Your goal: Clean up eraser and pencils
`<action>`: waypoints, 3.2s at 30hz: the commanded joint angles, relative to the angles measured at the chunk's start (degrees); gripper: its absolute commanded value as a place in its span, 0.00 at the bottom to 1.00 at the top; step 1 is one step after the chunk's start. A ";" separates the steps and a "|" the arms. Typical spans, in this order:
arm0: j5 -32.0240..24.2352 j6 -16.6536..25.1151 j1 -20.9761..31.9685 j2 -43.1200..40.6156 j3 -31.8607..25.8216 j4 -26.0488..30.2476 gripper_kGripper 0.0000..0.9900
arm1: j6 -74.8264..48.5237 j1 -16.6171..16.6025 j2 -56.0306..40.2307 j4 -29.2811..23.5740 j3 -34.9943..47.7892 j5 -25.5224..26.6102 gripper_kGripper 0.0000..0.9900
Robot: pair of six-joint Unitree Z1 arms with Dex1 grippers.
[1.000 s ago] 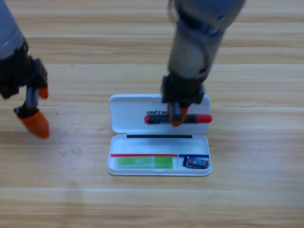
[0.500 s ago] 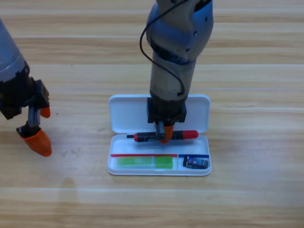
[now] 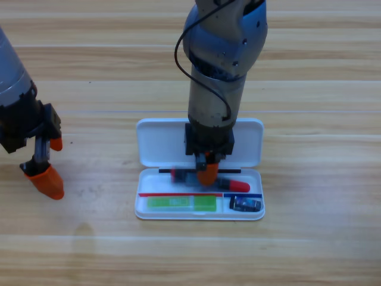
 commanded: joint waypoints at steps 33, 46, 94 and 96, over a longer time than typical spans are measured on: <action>-32.96 4.13 14.17 21.30 -17.74 -14.00 0.00 | 20.96 -0.56 -53.64 -26.45 46.80 21.67 1.00; -44.65 11.42 11.36 43.53 -46.57 11.23 0.00 | 21.05 -0.56 -56.36 -26.63 47.86 21.58 1.00; -34.45 12.48 -1.12 30.52 -26.79 6.92 0.00 | 21.75 -0.56 -56.80 -27.59 48.56 22.81 1.00; -33.92 12.39 -1.65 30.44 -26.09 6.39 0.00 | 21.75 -0.56 -56.80 -27.59 48.56 22.81 1.00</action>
